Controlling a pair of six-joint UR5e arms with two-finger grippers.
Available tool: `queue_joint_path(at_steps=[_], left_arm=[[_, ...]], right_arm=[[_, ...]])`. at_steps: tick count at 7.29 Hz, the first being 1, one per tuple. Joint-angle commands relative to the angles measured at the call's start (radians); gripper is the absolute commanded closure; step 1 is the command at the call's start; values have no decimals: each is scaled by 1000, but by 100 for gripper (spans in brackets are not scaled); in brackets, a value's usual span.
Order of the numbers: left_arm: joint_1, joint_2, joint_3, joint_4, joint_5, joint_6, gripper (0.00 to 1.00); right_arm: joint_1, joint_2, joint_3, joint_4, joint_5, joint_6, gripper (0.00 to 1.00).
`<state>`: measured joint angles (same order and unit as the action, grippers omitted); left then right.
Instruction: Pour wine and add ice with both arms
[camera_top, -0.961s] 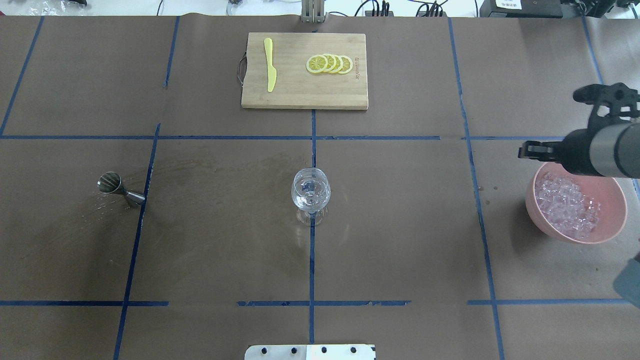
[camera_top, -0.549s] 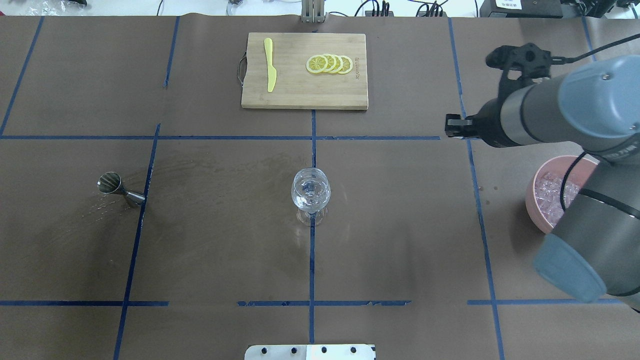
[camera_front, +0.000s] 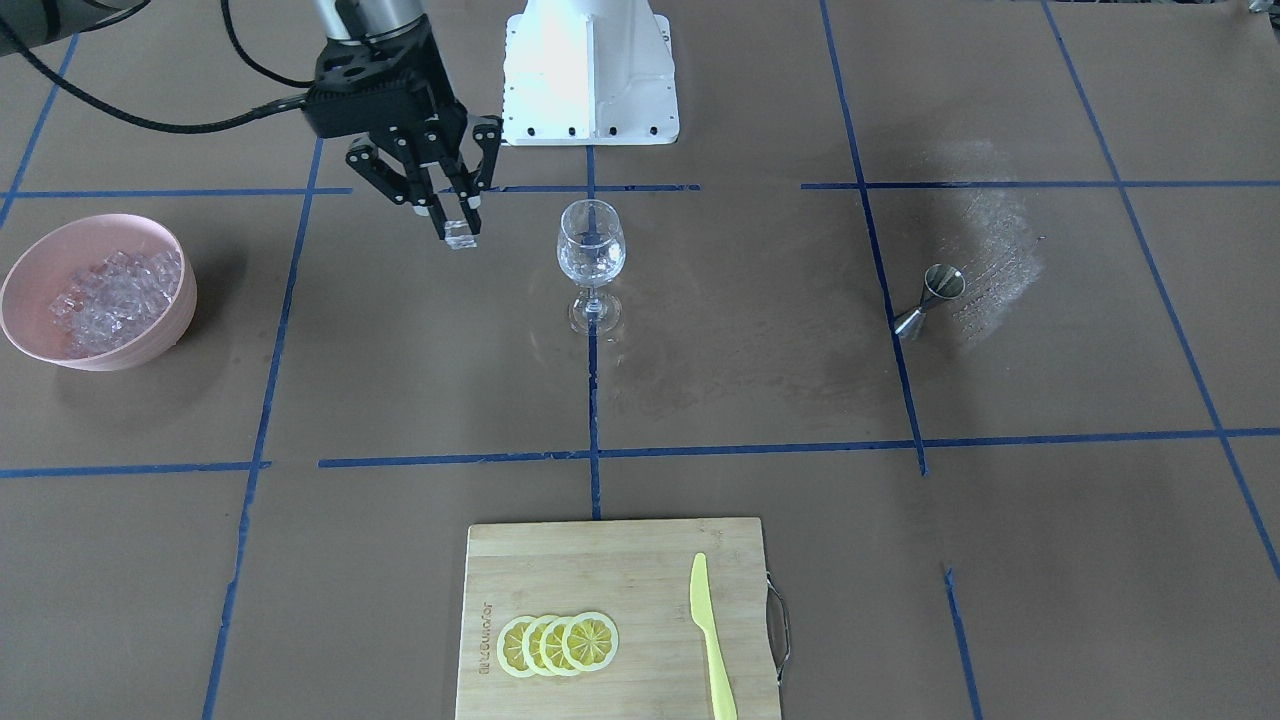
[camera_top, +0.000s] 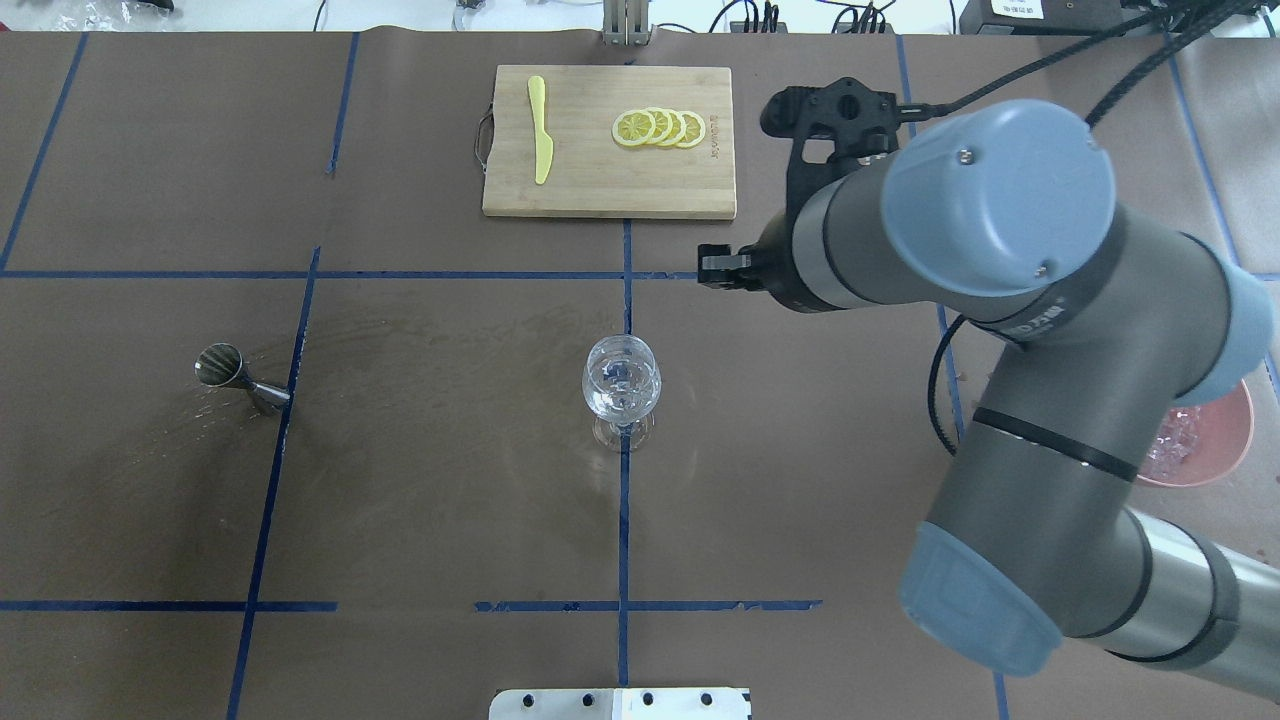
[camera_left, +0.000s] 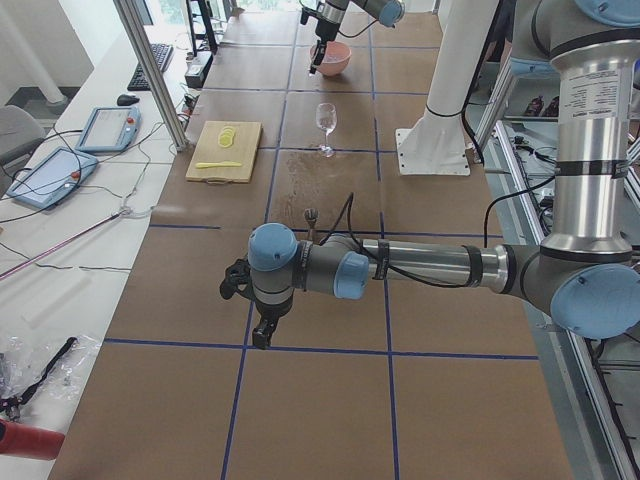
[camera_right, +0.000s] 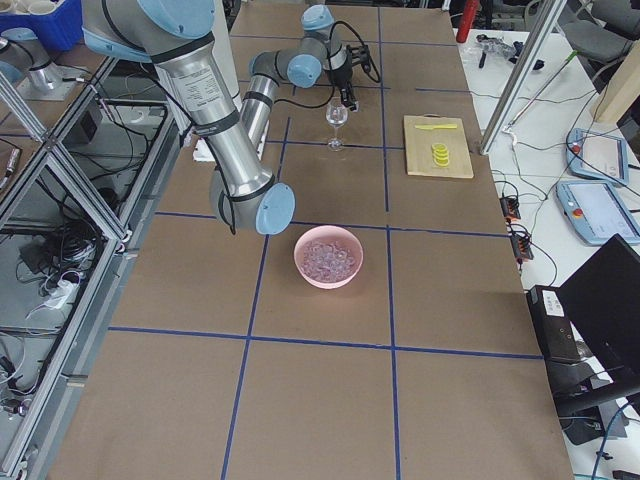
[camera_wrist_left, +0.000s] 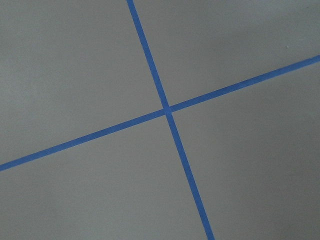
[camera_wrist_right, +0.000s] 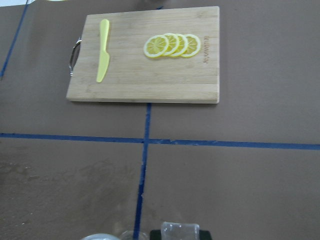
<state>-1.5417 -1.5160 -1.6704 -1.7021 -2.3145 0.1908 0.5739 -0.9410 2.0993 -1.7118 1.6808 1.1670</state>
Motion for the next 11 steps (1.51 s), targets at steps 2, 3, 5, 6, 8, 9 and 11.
queue_joint_path(at_steps=[2,3,5,6,8,9,11], left_arm=[[0,-1,1,-2,0,-1,0],[0,-1,1,-4,0,-1,0],[0,-1,3,-4,0,-1,0],[0,-1,3,-4,0,-1,0],[0,-1,6,-4,0,-1,0],[0,-1,11,-5,0,-1,0],[0,-1,12,-5,0,-1,0]], right_arm=[[-81,109,-94,-3,-75,5,100],[-100,113,-105,-8,-79,10,100],[-147,114,-105,-19,-128,10,100],[-155,114,-105,-19,-130,10,100],[-169,114,-104,-19,-135,10,91],[-175,114,-104,-19,-136,10,87],[-180,114,-104,-19,-136,10,83]])
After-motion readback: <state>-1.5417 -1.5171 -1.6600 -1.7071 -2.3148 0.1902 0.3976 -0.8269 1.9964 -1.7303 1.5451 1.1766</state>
